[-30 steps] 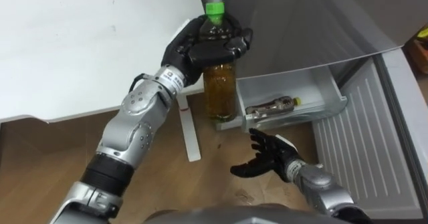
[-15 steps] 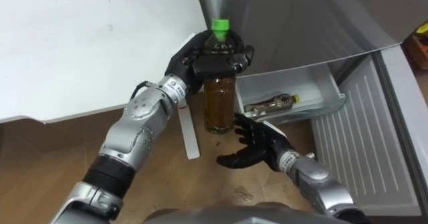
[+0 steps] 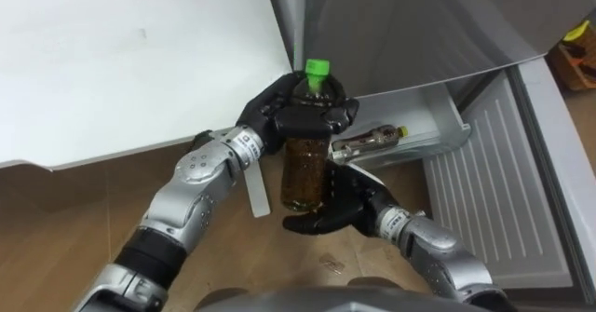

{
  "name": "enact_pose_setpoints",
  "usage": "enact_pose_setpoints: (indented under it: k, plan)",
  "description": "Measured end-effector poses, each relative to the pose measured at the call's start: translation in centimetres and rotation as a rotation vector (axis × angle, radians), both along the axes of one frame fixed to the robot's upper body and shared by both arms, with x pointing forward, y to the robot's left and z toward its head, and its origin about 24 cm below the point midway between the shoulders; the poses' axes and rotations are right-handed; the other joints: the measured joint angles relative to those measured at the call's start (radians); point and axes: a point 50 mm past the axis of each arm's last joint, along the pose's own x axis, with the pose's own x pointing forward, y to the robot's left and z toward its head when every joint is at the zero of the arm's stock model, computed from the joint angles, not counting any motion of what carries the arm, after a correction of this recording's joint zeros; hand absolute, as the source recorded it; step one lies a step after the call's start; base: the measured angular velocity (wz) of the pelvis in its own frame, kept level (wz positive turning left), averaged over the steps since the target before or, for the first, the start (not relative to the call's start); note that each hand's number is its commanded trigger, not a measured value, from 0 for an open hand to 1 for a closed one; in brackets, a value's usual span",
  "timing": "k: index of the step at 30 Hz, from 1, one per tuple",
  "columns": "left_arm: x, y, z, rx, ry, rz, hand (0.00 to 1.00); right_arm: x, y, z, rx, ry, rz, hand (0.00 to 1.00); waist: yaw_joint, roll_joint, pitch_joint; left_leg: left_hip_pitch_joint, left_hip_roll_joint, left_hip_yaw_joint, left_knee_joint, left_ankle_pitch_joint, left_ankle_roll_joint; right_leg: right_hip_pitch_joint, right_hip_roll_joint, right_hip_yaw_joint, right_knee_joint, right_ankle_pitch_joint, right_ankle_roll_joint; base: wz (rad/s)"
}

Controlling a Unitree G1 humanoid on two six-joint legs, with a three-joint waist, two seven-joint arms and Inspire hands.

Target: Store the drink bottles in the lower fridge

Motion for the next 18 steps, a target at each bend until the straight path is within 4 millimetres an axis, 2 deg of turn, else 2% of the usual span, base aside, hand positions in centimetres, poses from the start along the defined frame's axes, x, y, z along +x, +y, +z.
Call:
enact_pose_setpoints:
  k: [14,18]
  plan:
    - [-1.0,0.1,-2.1,0.071,0.07,-0.033,1.0,0.2,1.4,0.7,0.171,0.018,0.041,0.0,0.003,0.007,0.0,-0.006,0.008,0.008,0.002,-0.001,-0.002,-0.018,0.005,0.002,0.016,0.002,-0.003,-0.02]
    - [-1.1,0.0,-2.1,0.109,0.043,-0.07,1.0,0.1,1.5,0.6,0.194,0.029,0.029,0.0,0.003,0.007,-0.0002,-0.021,0.008,0.007,0.009,-0.002,-0.002,-0.029,0.005,0.004,0.017,0.002,-0.003,0.0]
